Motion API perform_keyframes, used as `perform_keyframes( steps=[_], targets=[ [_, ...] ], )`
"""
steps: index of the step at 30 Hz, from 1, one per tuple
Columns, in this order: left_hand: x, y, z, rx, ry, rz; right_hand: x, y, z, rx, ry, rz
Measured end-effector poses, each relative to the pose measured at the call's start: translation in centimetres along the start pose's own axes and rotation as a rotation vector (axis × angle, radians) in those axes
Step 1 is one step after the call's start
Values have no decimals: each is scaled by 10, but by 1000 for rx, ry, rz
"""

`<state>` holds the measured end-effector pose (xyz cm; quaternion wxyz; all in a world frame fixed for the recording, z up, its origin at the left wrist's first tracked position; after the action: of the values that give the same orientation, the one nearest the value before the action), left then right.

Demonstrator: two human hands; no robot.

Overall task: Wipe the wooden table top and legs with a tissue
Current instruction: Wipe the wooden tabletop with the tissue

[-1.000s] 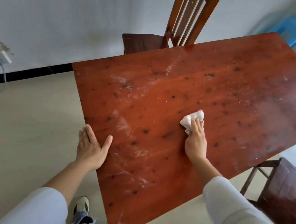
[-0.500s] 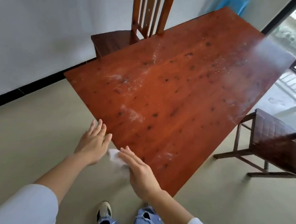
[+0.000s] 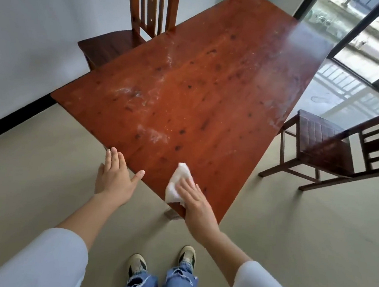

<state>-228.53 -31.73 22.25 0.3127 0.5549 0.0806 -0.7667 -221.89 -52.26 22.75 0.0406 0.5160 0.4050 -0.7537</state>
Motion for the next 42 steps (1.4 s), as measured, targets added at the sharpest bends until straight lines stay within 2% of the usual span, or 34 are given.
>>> perform_keyframes(
  steps=[2,4,5,7,9,10,12,16,18,20,23,25,28,30,32,34,37,39,42],
  targets=[
    [1,0,1,-9,-12,-47,29,-39,27,-163,-220,-53],
    [0,1,1,-18,-8,-85,25,-55,38,-190,-301,-145],
    [0,1,1,-23,-5,-89,11,-54,34,-154,-253,-195],
    [1,0,0,-25,-6,-87,-30,-26,18,-30,-43,-286],
    [2,1,-1,-25,-10,-84,-69,28,3,145,140,-316],
    [2,1,-1,-26,-11,-85,-82,55,-1,222,165,-294],
    [2,1,-1,-29,-13,-94,-91,92,5,293,123,-151],
    [2,2,-2,-23,-5,-93,-50,72,54,83,74,36],
    [1,2,-1,-18,0,-91,-21,44,79,0,30,-13],
    [0,4,-1,-20,-5,-88,-4,17,90,-6,-74,-132],
    [-1,6,-2,-26,-27,-101,-1,-5,75,160,-199,-377],
    [-1,6,-3,-31,-40,-110,-15,-6,51,329,-131,-529],
    [-2,6,-4,-47,-49,-132,-67,17,10,477,114,-787],
    [-3,6,-5,-59,-56,-145,-110,50,-14,580,278,-830],
    [-2,6,-7,-69,-59,-151,-145,91,-35,693,391,-818],
    [-1,5,-9,-74,-57,-171,-168,129,-52,764,467,-707],
    [1,4,-10,-76,-48,-183,-164,156,-73,798,399,-411],
    [1,4,-10,-76,-39,-172,-134,138,-82,685,298,-299],
    [1,4,-10,-82,-34,-141,-59,69,-78,406,117,-186]
  ],
)
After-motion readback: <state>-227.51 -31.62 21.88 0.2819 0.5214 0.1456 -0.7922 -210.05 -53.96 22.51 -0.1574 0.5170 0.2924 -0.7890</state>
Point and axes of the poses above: each hand's wrist, its own z-axis away from the middle knuckle, its own x-axis out of the palm, y = z × x, the point moved 9 cm from there along -z, towards the middle knuckle, and after that the axes turned 10 degrees about x, right-handed, at the moved point
